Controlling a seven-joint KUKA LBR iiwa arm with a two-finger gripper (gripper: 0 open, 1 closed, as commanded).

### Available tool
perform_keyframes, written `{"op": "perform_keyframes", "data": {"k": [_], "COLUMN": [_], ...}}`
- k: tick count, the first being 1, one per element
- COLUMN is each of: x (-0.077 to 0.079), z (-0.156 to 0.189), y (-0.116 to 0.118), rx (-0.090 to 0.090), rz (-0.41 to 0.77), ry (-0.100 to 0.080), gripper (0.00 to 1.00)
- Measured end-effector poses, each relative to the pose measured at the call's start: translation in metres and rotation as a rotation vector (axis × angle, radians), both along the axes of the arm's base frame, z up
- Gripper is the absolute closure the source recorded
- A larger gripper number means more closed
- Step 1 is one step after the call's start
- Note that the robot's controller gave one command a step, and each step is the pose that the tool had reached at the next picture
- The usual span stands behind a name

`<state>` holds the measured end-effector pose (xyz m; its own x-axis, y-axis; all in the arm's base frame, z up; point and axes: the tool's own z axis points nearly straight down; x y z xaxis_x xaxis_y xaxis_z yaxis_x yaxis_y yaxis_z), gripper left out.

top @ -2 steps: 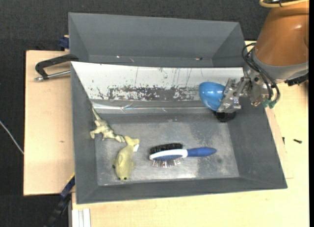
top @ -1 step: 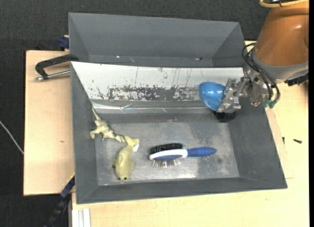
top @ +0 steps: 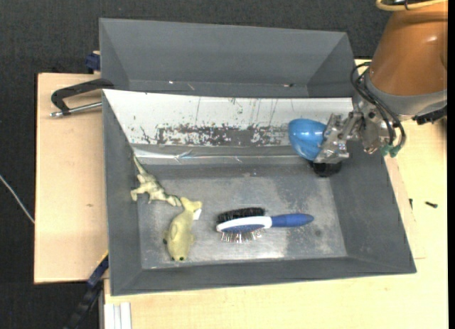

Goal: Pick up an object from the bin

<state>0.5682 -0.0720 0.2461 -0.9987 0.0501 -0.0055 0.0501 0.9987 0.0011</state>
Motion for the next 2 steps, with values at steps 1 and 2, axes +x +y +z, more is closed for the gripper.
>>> {"op": "perform_keyframes", "data": {"k": [1,2], "x": [0.0,0.0], "z": [0.0,0.0], "y": [0.0,0.0], "rx": [0.0,0.0], "rz": [0.0,0.0], "ry": [0.0,0.0], "gripper": [1.0,1.0]}}
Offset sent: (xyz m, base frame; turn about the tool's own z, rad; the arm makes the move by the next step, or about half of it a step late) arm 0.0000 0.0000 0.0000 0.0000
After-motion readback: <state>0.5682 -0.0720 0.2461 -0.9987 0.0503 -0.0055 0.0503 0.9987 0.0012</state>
